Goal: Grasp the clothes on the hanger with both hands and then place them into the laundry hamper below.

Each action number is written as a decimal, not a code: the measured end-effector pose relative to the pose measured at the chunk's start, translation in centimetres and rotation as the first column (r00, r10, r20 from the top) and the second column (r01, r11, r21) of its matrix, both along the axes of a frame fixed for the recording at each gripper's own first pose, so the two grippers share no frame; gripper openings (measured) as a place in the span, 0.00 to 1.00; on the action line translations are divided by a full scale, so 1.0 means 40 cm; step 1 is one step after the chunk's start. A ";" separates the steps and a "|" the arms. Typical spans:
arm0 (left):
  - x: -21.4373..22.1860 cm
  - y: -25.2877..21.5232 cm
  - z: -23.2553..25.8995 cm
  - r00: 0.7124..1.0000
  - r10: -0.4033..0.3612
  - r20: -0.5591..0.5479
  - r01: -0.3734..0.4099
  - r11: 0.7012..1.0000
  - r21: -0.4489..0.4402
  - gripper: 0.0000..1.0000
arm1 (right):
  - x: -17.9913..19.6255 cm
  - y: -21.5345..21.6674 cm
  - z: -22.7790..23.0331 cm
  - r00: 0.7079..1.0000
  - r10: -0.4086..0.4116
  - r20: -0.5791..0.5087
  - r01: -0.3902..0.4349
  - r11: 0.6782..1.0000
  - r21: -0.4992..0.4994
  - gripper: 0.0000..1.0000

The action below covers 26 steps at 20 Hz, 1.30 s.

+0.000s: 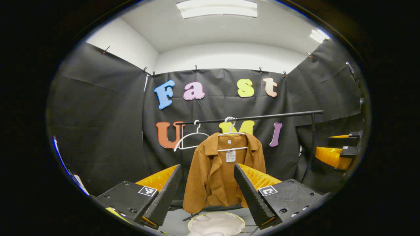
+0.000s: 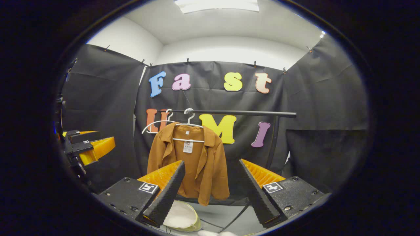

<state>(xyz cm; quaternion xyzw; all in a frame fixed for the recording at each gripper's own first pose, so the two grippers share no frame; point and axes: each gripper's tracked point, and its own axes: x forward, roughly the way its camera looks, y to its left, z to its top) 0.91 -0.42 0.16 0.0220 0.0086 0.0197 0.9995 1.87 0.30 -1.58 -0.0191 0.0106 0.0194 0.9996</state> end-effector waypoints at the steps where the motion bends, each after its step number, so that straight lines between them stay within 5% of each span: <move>1: 0.001 0.000 -0.002 1.000 0.002 0.001 -0.002 1.000 0.003 1.00 | 0.005 -0.001 -0.004 1.000 0.001 -0.001 -0.001 1.000 -0.002 1.00; 6: 0.057 -0.041 -0.011 0.998 -0.045 0.038 0.046 0.998 -0.030 1.00 | 0.065 0.001 -0.042 0.999 0.029 -0.026 -0.030 1.000 -0.009 1.00; 10: 0.146 -0.031 -0.044 1.000 0.015 0.026 -0.015 1.000 -0.001 1.00 | 0.165 -0.006 -0.077 0.997 0.064 -0.048 -0.064 0.998 -0.004 1.00; 26: 0.637 -0.039 -0.263 1.000 -0.014 0.005 0.014 1.000 0.016 0.99 | 0.733 0.052 -0.207 0.973 0.202 -0.112 -0.198 0.979 0.045 1.00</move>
